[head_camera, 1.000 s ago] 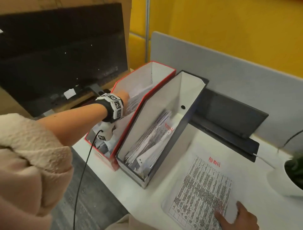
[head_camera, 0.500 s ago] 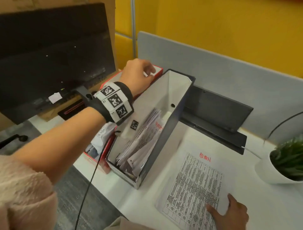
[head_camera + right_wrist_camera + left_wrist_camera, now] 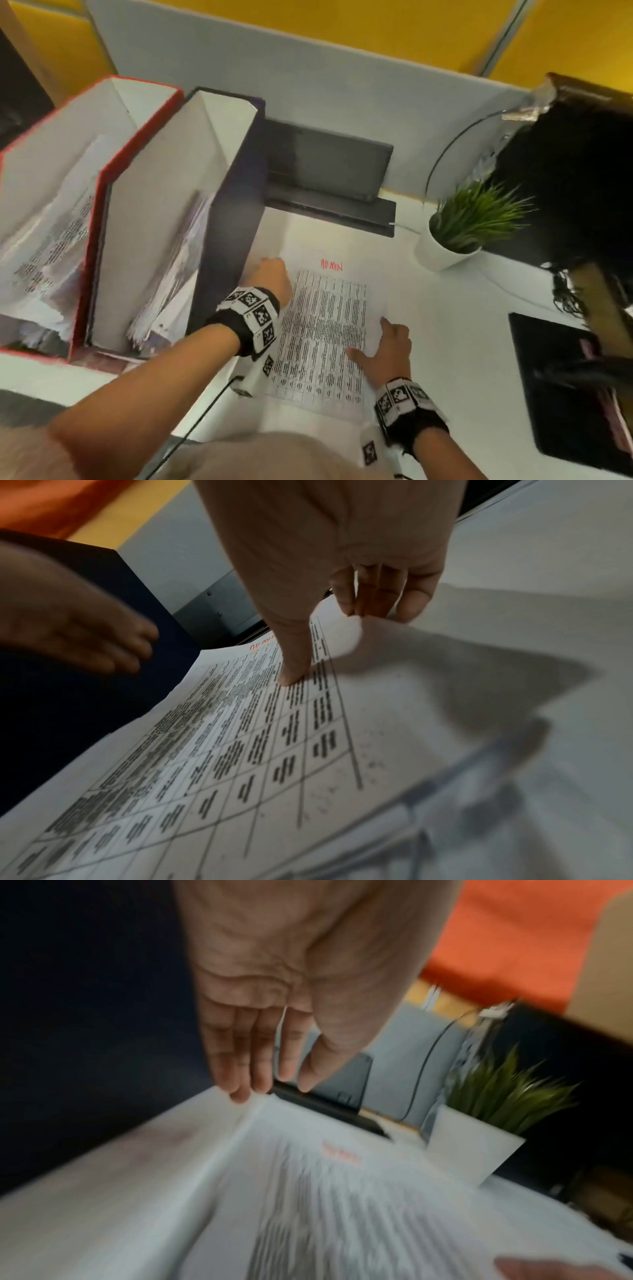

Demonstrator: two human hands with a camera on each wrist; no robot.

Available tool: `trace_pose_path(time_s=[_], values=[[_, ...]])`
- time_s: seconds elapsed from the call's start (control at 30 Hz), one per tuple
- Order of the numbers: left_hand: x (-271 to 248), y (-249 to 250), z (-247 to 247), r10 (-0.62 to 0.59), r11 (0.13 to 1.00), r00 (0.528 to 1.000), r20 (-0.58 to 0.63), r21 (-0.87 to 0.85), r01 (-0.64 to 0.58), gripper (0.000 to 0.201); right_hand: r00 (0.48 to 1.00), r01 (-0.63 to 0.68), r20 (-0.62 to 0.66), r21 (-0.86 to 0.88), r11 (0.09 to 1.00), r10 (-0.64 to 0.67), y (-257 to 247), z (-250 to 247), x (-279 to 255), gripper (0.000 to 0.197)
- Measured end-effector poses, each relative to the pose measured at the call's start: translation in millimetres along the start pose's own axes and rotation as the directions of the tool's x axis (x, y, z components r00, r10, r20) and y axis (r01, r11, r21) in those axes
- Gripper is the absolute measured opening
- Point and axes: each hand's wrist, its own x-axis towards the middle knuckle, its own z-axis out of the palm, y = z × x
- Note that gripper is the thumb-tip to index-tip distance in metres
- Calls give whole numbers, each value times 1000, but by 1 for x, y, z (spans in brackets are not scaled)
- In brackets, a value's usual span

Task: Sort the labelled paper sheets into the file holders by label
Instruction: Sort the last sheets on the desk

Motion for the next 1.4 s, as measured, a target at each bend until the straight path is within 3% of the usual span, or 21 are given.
trace_pose_path(time_s=[0.1, 0.23, 0.3, 0.47, 0.53, 0.6, 0.67, 0.73, 0.8, 0.87, 0.93, 1.0, 1.07, 1.13, 1.2, 1.23, 1.3, 1.33, 1.4], values=[[4, -19, 27, -40, 996, 995, 93, 89, 31, 29, 1000, 8, -3, -9, 1000, -8, 0, -1, -3, 99], [6, -25, 41, -53, 976, 995, -89, -214, 33, 28, 1000, 1, 9, 1, 1000, -1, -3, -4, -4, 99], [6, -24, 40, -82, 936, 991, -108, -351, 39, 33, 1000, 0, 16, -12, 1000, 0, -5, -6, -4, 98], [4, -18, 34, -22, 941, 993, -112, -338, -17, 35, 1000, -13, 4, -71, 997, 13, -10, -7, -5, 96], [-4, -15, 31, 32, 963, 986, -164, -258, -74, 35, 1000, -25, -1, -80, 996, 25, -12, -7, -5, 97], [-14, -13, 29, 143, 950, 931, -337, -219, -225, 22, 999, -31, 14, -15, 999, 31, -14, -7, -4, 100], [-22, -11, 26, 255, 874, 860, -441, -275, -400, 18, 999, -48, 20, 155, 987, 45, -15, -8, -3, 107], [-27, -11, 24, 260, 777, 870, -418, -444, -445, 19, 996, -83, 10, 295, 952, 84, -16, -12, -3, 114], [-30, -12, 23, 175, 712, 932, -316, -613, -342, 22, 991, -122, -9, 401, 908, 137, -16, -14, -3, 117], [-31, -15, 22, 109, 632, 975, -193, -743, -218, 26, 986, -116, -41, 539, 834, 164, -16, -17, -2, 107], [-30, -19, 20, 113, 536, 989, -92, -833, -138, 27, 986, -70, -63, 671, 738, 151, -12, -20, 3, 79], [-29, -20, 17, 112, 471, 994, -12, -880, -64, 29, 990, -48, -58, 715, 698, 128, -7, -25, 8, 34], [-24, -17, 16, 19, 435, 1000, 21, -900, 11, 30, 988, -62, -49, 737, 673, 145, -3, -24, 8, 11], [-12, -15, 16, -158, 351, 983, 93, -925, 144, 25, 978, -102, -44, 748, 656, 202, -3, -21, 7, 10], [-1, -13, 15, -285, 244, 928, 240, -918, 313, 18, 973, -143, 7, 808, 572, 233, -1, -20, 6, 26], [3, -13, 15, -308, 264, 907, 288, -890, 372, 17, 967, -162, 38, 854, 495, 251, 0, -22, 5, 31], [7, -15, 17, -290, 476, 910, 297, -780, 406, 22, 953, -231, 117, 877, 421, 280, 2, -24, 6, 34], [8, -16, 18, -279, 575, 924, 260, -725, 378, 24, 950, -247, 135, 874, 417, 280, 2, -25, 7, 33], [9, -16, 21, -266, 679, 951, 155, -671, 299, 26, 943, -277, 178, 888, 367, 280, 1, -27, 7, 36]])
